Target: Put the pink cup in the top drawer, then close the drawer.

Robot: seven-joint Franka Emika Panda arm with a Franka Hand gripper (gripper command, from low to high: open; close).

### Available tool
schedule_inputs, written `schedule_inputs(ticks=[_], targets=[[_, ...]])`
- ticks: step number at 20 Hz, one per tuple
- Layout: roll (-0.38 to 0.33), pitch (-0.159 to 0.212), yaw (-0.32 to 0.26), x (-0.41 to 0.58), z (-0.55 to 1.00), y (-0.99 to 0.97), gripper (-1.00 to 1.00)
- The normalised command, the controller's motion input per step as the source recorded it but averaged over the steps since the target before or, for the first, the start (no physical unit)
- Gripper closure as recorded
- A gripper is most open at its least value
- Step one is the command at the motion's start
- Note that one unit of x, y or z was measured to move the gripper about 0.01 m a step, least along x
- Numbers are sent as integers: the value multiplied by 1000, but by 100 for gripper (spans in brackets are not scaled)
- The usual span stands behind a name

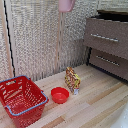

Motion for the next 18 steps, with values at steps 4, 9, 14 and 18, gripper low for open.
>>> schedule_inputs(ticks=[4,9,14,18], targets=[[11,72,-83,0,485,-915,100],[12,84,-71,-85,481,-964,100],[1,84,-50,-113,507,-986,100],[0,42,-39,-119,444,-997,100]])
